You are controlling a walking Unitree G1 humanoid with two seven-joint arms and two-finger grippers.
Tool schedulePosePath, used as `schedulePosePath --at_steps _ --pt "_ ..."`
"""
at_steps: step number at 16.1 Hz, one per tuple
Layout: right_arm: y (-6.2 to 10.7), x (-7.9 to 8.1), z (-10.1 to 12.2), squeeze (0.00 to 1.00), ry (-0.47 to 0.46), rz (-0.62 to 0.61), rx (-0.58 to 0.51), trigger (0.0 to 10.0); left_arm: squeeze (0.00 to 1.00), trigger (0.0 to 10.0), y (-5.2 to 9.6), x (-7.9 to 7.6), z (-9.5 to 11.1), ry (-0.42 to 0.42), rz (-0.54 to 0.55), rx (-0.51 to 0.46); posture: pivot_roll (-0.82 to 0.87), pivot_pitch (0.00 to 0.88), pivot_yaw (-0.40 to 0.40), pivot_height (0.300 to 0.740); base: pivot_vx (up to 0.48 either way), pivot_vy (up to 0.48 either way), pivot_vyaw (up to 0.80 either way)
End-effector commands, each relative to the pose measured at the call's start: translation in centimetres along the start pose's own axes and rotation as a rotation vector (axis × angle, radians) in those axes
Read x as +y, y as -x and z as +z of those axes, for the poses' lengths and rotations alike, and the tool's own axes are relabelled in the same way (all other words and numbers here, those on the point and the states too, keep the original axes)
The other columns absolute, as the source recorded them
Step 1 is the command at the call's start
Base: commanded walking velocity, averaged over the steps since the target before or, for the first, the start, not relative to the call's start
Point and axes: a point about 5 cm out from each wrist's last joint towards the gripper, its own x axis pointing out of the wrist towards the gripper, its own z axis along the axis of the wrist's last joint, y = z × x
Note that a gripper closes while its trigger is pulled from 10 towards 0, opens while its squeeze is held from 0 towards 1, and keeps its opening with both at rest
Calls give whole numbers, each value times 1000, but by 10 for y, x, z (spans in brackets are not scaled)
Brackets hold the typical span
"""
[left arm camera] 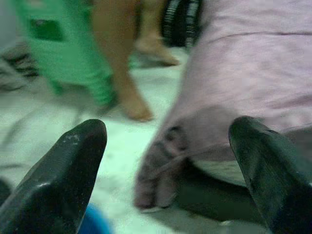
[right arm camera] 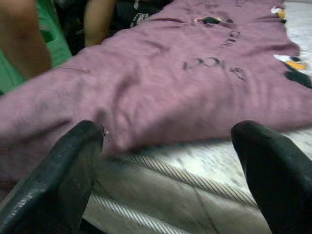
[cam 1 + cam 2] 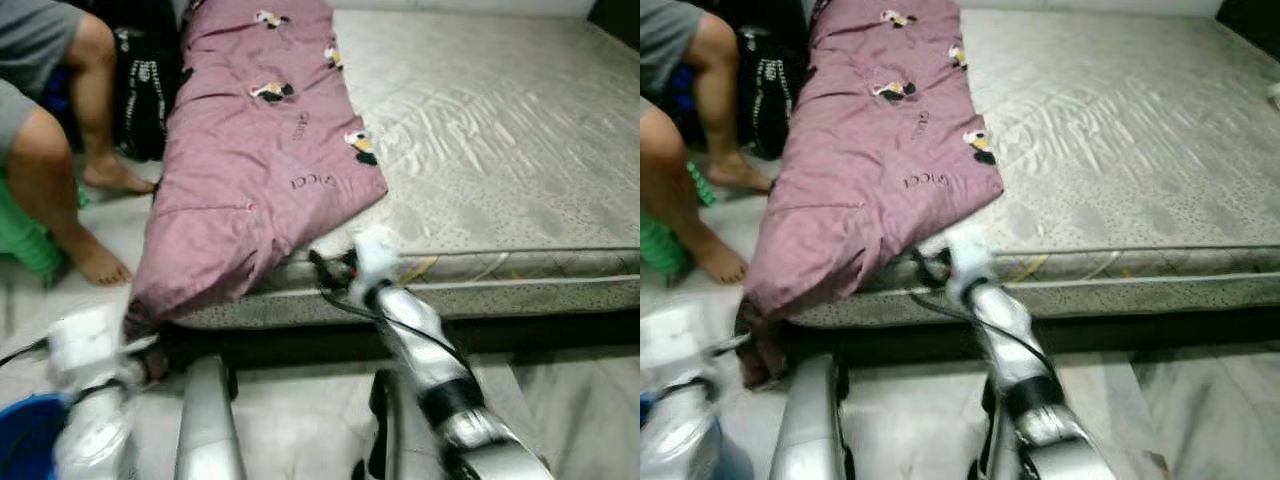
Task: Clean up the room
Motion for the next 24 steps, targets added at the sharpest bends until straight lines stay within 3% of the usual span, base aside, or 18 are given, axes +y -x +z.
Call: schedulePosePath --at_steps 1,5,9,10,13,15,20,21,22,24 --pt "-12 11 11 0 -16 29 -33 10000 0 10000 6 1 12 4 10 -34 261 116 -74 527 0 0 0" --pt "-40 47 25 0 -97 62 -13 10000 0 10000 28 7 20 -25 -21 -23 326 178 -60 527 0 0 0" --pt "-45 55 28 0 -144 40 -17 10000 0 10000 48 10 22 -58 -92 5 326 267 -32 527 0 0 0" --pt "-46 56 29 0 -153 29 -24 10000 0 10000 59 4 23 -53 -135 29 308 303 -25 527 0 0 0" --pt "-47 53 33 0 -213 23 -41 10000 0 10000 75 -11 24 -41 -230 66 274 351 -24 527 0 0 0" --pt "-50 57 37 0 -230 93 -22 10000 0 10000 83 -17 24 -21 -264 93 271 369 -21 527 0 0 0" --pt "-56 73 57 0 -355 329 -35 10000 0 10000 84 -19 25 -11 -270 102 255 382 -28 527 0 0 0" --pt "-57 71 64 0 -388 339 -63 10000 0 10000 83 -20 26 -8 -271 99 251 375 -30 527 0 0 0" --pt "-57 54 80 0 -444 264 -160 10000 0 10000 78 -25 27 -1 -275 85 243 359 -35 527 0 0 0" --pt "-55 46 88 0 -486 256 -213 10000 0 10000 75 -27 27 3 -275 79 238 344 -38 527 0 0 0"
